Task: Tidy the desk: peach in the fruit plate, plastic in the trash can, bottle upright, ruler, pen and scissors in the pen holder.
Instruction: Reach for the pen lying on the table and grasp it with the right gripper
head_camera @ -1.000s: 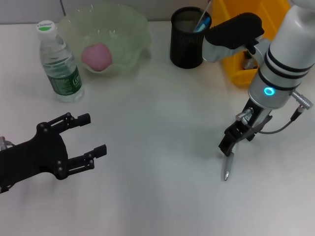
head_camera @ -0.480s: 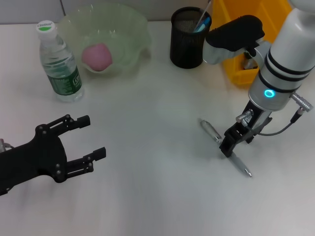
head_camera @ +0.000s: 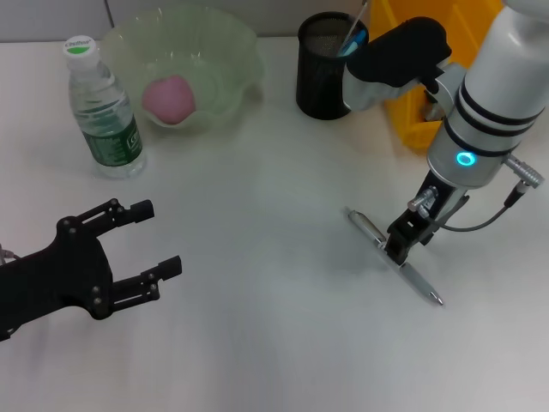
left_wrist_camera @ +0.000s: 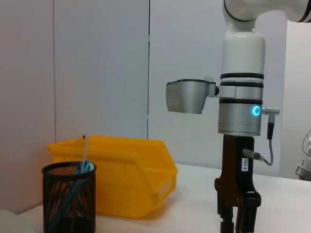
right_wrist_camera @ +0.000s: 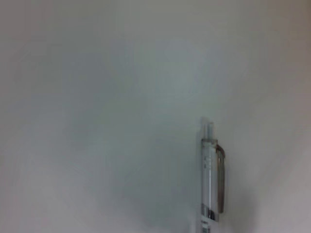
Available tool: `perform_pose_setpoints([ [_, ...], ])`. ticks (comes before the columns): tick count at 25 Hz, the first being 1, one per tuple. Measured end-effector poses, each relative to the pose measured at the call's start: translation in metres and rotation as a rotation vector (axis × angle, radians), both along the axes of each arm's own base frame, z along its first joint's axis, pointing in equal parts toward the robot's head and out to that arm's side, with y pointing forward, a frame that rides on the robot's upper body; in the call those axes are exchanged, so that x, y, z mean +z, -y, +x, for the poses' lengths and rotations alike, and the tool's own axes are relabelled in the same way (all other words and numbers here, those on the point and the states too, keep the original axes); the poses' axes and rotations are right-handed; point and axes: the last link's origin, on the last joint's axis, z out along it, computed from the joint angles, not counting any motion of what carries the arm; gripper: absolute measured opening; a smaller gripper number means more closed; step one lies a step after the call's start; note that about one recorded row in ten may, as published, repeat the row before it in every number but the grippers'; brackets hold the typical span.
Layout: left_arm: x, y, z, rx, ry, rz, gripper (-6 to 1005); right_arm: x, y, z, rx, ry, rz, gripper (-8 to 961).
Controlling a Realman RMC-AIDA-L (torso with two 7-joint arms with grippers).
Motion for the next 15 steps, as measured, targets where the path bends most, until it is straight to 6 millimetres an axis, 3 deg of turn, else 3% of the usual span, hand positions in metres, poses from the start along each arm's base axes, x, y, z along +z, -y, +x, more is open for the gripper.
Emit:
perform_pose_setpoints([
  [15, 0.001, 0.0, 0.0, 0.002, 0.004, 0.003, 802, -0.012, 0.008, -0.003, 0.052, -0.016, -0.076, 443],
])
